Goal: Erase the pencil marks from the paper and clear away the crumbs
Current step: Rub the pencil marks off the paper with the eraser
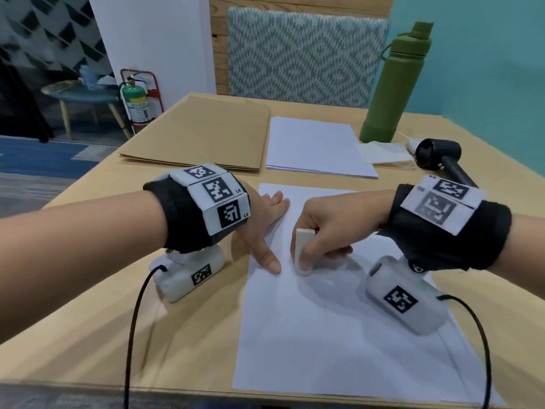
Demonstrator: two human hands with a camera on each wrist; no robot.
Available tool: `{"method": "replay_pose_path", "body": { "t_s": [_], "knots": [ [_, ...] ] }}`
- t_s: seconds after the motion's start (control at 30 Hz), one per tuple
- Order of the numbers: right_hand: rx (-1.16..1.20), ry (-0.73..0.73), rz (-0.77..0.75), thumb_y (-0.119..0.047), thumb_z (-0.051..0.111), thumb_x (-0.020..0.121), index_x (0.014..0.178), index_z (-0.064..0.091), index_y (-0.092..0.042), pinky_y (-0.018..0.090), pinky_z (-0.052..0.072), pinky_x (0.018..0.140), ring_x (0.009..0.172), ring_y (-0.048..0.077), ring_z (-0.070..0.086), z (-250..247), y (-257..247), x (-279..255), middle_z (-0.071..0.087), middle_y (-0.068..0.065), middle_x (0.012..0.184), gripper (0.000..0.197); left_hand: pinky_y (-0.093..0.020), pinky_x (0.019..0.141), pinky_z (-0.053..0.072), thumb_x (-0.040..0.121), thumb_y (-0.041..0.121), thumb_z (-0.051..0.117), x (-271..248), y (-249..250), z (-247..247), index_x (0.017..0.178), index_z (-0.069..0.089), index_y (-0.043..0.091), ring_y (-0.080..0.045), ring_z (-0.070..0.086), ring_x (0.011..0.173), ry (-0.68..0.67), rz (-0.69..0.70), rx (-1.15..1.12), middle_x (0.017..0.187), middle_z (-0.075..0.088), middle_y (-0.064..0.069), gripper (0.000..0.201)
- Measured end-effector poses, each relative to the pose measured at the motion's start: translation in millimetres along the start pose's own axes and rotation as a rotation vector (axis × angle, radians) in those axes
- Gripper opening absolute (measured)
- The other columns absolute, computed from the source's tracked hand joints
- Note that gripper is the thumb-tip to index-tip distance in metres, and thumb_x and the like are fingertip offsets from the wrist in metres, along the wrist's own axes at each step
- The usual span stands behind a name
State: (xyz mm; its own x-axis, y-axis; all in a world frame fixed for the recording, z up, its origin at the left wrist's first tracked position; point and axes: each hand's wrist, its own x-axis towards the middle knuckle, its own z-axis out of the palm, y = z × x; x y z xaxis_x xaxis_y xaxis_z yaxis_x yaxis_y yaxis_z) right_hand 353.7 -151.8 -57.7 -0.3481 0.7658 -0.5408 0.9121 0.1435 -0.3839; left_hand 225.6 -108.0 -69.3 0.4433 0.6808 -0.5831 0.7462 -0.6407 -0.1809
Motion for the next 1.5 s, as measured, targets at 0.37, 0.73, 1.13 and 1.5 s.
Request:
{"method": "replay_pose_path", "body": {
  "t_s": [0.37, 0.73, 1.13, 1.5],
  "knots": [
    [-0.05, 0.1, 0.023, -0.015, 0.058, 0.081, 0.088, 0.062, -0.014, 0.014, 0.048, 0.055, 0.042, 0.011, 0.058, -3.4, 3.7, 1.2, 0.063, -0.003, 0.046, 0.008, -0.04, 0.116, 0.013, 0.073, 0.063, 0.063, 5.6, -3.4, 2.8, 0.148, -0.023, 0.018, -0.018, 0.003, 0.147, 0.021, 0.023, 0.007, 0.157, -0.021, -0.001, 0.123],
    [-0.152, 0.126, 0.083, -0.025, 0.057, 0.087, 0.092, 0.056, -0.008, 0.016, 0.038, 0.047, 0.041, 0.009, 0.044, -5.5, 6.6, 7.8, 0.056, -0.005, 0.058, 0.017, -0.038, 0.116, 0.01, 0.073, 0.063, 0.063, 5.2, -4.8, 3.6, 0.147, -0.024, 0.018, -0.016, 0.0, 0.147, 0.026, 0.004, -0.005, 0.157, -0.022, 0.001, 0.122],
    [0.189, -0.033, 0.158, -0.017, 0.052, 0.092, 0.085, 0.041, -0.015, 0.021, 0.023, 0.043, 0.049, 0.015, 0.028, 0.9, 9.9, 3.6, 0.041, 0.0, 0.06, 0.013, -0.038, 0.117, 0.01, 0.074, 0.063, 0.062, 5.6, -4.0, 2.9, 0.146, -0.025, 0.018, -0.015, -0.002, 0.147, 0.004, 0.0, 0.001, 0.156, -0.024, 0.003, 0.122],
    [0.033, -0.03, 0.168, -0.018, 0.05, 0.093, 0.077, 0.04, -0.02, 0.02, 0.028, 0.044, 0.048, 0.014, 0.031, 0.3, -0.5, 0.5, 0.043, 0.0, 0.064, 0.019, -0.038, 0.118, 0.007, 0.073, 0.063, 0.062, 6.3, -6.0, 3.0, 0.145, -0.027, 0.018, -0.015, -0.006, 0.147, -0.006, 0.013, 0.001, 0.155, -0.026, 0.003, 0.123]
  ]
}}
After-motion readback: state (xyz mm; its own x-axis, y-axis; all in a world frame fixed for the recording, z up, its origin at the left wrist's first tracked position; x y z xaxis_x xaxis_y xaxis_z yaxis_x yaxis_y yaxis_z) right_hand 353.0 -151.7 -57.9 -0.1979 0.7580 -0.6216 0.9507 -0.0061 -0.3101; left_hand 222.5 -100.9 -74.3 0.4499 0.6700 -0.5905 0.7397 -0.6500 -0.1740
